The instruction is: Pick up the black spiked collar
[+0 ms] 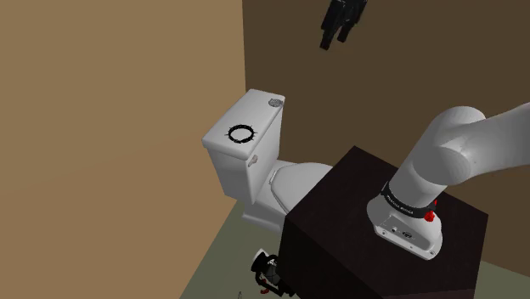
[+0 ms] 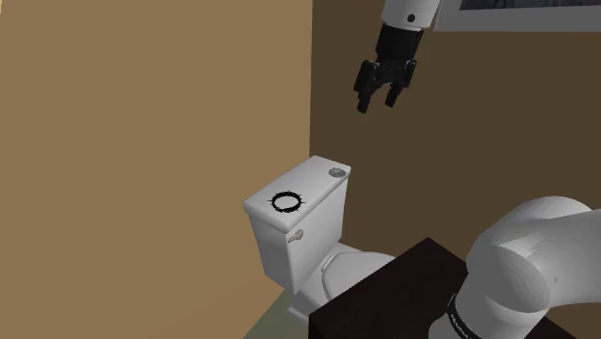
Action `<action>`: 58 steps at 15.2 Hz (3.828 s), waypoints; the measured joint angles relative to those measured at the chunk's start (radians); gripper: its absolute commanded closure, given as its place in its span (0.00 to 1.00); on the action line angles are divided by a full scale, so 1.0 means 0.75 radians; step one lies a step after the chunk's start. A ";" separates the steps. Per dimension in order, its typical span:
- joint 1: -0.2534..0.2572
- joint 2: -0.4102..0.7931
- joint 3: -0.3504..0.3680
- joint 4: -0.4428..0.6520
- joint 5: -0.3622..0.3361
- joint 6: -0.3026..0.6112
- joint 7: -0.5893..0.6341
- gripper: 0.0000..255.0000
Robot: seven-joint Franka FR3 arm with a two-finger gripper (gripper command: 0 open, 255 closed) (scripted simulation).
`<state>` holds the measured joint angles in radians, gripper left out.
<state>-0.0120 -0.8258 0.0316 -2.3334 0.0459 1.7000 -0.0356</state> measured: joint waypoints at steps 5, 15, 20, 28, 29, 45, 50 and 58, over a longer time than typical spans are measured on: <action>-0.005 0.069 0.025 -0.069 0.010 0.132 0.034 0.00; -0.032 0.449 0.093 -0.149 0.015 0.576 0.139 0.00; -0.054 0.685 0.118 -0.120 -0.005 0.777 0.195 0.00; -0.079 1.102 0.146 0.014 -0.087 1.043 0.323 0.00; -0.078 1.150 0.147 0.034 -0.102 1.068 0.344 0.00; -0.028 1.756 0.081 0.383 -0.238 1.302 0.516 0.00; -0.025 1.776 0.077 0.385 -0.242 1.321 0.520 1.00; -0.026 1.769 0.079 0.384 -0.241 1.314 0.518 1.00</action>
<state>-0.0316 0.5008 0.0906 -2.0452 -0.1347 2.6854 0.3531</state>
